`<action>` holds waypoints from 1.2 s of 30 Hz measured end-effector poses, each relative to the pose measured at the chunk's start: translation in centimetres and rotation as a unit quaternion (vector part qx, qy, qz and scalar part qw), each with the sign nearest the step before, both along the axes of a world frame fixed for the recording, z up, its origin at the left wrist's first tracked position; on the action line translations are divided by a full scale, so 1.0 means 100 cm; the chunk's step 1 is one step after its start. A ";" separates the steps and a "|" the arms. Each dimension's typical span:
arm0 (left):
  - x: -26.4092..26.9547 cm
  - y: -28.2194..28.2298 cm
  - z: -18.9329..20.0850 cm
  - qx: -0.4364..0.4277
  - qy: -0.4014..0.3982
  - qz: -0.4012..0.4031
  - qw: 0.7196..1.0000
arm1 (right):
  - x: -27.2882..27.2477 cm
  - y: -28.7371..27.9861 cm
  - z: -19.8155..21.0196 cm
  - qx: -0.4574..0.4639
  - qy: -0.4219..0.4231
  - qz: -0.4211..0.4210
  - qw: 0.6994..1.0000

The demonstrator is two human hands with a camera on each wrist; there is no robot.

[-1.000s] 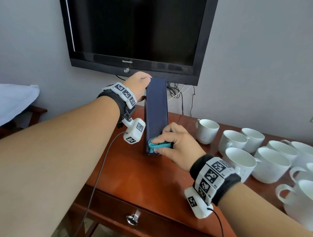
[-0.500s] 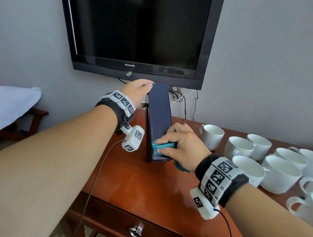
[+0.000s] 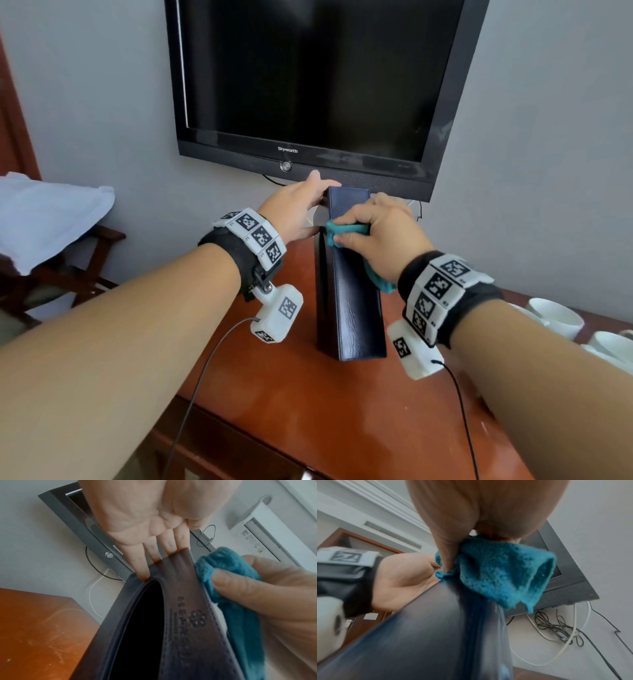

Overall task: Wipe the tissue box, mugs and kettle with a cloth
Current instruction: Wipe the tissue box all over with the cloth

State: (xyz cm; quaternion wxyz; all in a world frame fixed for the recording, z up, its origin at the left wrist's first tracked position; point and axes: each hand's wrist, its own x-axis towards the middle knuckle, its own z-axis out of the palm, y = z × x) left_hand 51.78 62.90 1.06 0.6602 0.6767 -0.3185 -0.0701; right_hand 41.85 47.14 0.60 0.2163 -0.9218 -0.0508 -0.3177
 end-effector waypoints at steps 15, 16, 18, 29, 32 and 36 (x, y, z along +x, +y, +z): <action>0.012 -0.005 -0.013 -0.037 -0.012 -0.028 0.999 | 0.025 -0.017 0.025 0.067 -0.081 -0.058 0.993; 0.012 -0.006 -0.013 -0.047 -0.008 -0.038 0.998 | 0.025 -0.022 0.024 0.084 -0.080 -0.062 0.991; 0.015 -0.008 -0.014 -0.056 -0.007 -0.049 0.997 | 0.023 -0.028 0.020 0.096 -0.074 -0.065 0.990; 0.060 0.022 -0.034 0.009 0.041 0.112 0.993 | 0.000 -0.028 -0.044 0.102 0.127 -0.020 0.986; 0.057 0.027 -0.037 0.020 0.040 0.150 0.988 | -0.004 -0.031 -0.047 0.109 0.148 -0.015 0.983; 0.059 0.035 -0.040 0.116 -0.002 0.168 0.979 | -0.004 -0.036 -0.049 0.102 0.165 -0.030 0.980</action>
